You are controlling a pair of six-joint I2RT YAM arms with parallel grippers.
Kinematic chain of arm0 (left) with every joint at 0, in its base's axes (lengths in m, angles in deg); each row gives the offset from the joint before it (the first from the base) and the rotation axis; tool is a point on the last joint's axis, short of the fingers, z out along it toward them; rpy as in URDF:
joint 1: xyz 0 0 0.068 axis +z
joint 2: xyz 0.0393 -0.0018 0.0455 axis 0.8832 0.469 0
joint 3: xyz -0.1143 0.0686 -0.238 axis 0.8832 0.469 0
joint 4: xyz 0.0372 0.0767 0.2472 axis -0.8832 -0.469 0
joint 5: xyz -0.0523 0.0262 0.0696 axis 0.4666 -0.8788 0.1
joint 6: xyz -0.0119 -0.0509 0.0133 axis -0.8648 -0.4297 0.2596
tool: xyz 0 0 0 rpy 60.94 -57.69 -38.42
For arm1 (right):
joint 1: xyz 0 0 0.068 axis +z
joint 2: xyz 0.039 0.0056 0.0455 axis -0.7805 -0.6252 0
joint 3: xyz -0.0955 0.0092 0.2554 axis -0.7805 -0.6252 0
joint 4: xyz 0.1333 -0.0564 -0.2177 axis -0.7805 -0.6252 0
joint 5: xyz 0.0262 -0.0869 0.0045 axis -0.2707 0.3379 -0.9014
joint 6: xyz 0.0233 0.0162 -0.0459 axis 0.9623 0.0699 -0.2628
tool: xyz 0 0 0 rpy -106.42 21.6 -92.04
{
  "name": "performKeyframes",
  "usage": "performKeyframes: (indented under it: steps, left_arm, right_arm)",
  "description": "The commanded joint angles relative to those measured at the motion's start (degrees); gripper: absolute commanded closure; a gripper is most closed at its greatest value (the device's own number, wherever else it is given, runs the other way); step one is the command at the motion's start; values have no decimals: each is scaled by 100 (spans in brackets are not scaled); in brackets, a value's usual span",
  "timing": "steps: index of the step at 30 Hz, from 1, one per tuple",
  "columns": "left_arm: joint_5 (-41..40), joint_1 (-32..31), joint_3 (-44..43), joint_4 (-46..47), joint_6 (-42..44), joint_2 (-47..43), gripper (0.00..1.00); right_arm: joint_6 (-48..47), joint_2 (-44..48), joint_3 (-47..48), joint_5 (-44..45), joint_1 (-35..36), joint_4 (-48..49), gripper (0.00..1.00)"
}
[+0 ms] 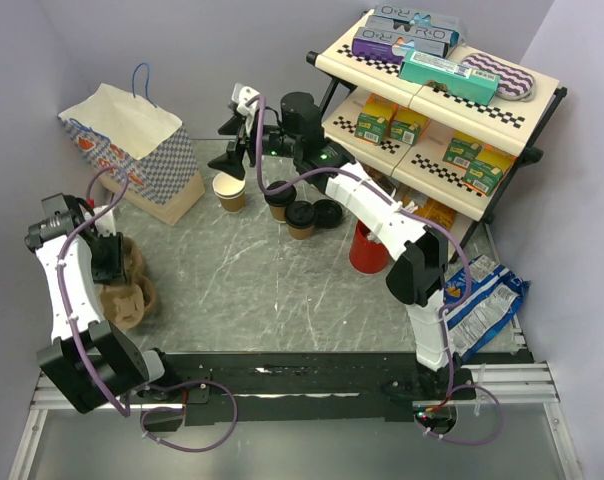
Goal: Pack the takeout coffee
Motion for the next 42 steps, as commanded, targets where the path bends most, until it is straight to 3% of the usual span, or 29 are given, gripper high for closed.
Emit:
performKeyframes:
  steps: [1, 5, 7, 10, 14, 18, 24, 29, 39, 40, 42]
  left_arm:
    - [852, 14, -179, -391, 884, 232, 99]
    - [1486, -292, -513, -647, 1413, 188, 99]
    - [1654, -808, -689, -779, 1564, 136, 99]
    - [1409, -1888, -593, -639, 1319, 65, 99]
    - [943, -2692, -251, -68, 476, 179, 99]
    - [1284, -2842, -66, 353, -323, 618, 99]
    - [-327, -3027, 496, 951, -966, 803, 99]
    - [-33, -3027, 444, 741, -678, 1321, 99]
    - [-587, -3027, 796, 970, -897, 1585, 99]
    - [-560, -3027, 796, 978, -888, 1620, 96]
    - [-411, -3027, 778, 944, -818, 1691, 78]
  right_arm:
    - [17, 349, -373, -91, 66, 179, 11]
    - [-318, 886, -999, -90, -4, -199, 10]
    - [-327, 1211, -1305, -99, -82, -340, 10]
    - [-30, 1615, -1631, -73, -214, -551, 10]
    - [288, 2186, -1887, 574, -487, -1025, 10]
    - [323, 3047, -2553, 1411, -601, -1386, 8]
    - [297, 3760, -3108, 1650, -637, -1650, 5]
    - [78, 4015, -3311, 1702, -637, -1721, 5]
    - [-248, 4086, -3408, 1817, -628, -1809, 2]
    - [-257, 4068, -3399, 1825, -637, -1817, 2]
    - [-292, 4033, -3356, 1799, -637, -1844, 2]
